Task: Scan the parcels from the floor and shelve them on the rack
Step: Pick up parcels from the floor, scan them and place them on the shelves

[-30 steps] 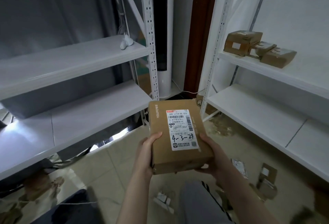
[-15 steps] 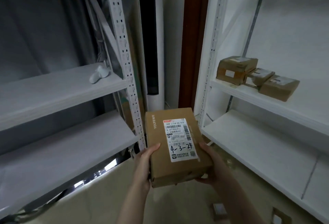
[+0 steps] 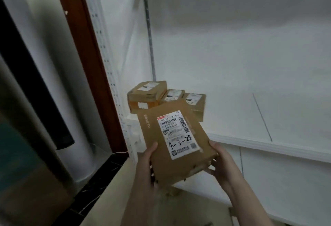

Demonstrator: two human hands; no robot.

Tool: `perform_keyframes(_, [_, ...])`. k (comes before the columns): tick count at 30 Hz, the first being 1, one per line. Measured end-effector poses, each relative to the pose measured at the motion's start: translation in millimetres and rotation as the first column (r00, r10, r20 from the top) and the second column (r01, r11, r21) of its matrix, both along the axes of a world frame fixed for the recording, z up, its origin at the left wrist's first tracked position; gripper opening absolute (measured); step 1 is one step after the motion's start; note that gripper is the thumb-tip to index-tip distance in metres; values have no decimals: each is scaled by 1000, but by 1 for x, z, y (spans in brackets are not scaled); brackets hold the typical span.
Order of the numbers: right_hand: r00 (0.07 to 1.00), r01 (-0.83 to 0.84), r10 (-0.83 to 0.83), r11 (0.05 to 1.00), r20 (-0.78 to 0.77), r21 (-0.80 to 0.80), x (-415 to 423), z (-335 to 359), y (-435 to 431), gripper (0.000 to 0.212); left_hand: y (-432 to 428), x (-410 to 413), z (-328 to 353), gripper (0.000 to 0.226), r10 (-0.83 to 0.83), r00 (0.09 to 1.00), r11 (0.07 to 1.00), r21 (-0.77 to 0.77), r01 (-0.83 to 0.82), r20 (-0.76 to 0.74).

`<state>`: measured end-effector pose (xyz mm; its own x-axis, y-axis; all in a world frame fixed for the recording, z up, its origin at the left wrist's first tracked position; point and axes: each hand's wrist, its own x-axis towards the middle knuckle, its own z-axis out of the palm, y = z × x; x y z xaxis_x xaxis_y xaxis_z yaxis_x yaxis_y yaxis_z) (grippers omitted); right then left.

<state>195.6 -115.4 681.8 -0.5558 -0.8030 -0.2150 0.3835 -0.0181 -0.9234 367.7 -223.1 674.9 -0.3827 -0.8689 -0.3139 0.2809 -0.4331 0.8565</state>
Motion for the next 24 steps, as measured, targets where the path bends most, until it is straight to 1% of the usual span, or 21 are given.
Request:
perform_keyframes(1, [1000,30,-30,1000,-4,-6,-11,-2,0,24,-7,-16,3,84,-48,999,999,-4,48,7])
perform_keyframes(4, [990,139,-138,990,-27,15,-36,-4,-1,52,-29,-62,10,62,-178,984,984,-14,179,21])
perform_keyframes(5, [982,186,-185,983,-33,11,-44,-5,-1,57,-34,-76,11,58,-224,974,974,-11,224,22])
perform_keyframes(7, [951,307,-306,952,-45,0,-60,-8,-1,52,-42,-105,14,47,-331,943,943,-33,332,28])
perform_keyframes(9, [909,413,-413,911,-51,-3,-77,-8,-5,37,-51,-135,18,36,-429,902,899,-69,431,47])
perform_keyframes(11, [849,527,-527,850,-36,-3,-92,-9,-12,25,-65,-167,18,34,-510,855,851,-94,517,95])
perform_keyframes(12, [814,581,-580,814,-23,12,-96,-11,-17,22,-71,-181,18,34,-543,829,825,-100,556,131])
perform_keyframes(14, [751,660,-659,750,-30,37,-106,-16,-29,25,-83,-202,15,34,-576,797,794,-104,598,181])
perform_keyframes(16, [697,717,-715,694,-54,63,-112,-16,-48,32,-99,-217,11,34,-596,768,757,-153,635,235])
perform_keyframes(18, [632,775,-773,627,-57,79,-119,-16,-67,32,-117,-224,7,30,-618,733,697,-232,678,285])
perform_keyframes(20, [565,824,-821,559,-82,87,-128,-19,-83,34,-137,-230,0,35,-641,692,621,-305,722,333])
perform_keyframes(22, [508,861,-850,499,-140,92,-136,-23,-99,41,-154,-234,-5,41,-613,677,542,-407,735,407])
perform_keyframes(24, [458,889,-866,448,-201,98,-146,-27,-114,42,-168,-240,-7,48,-519,708,471,-532,704,478])
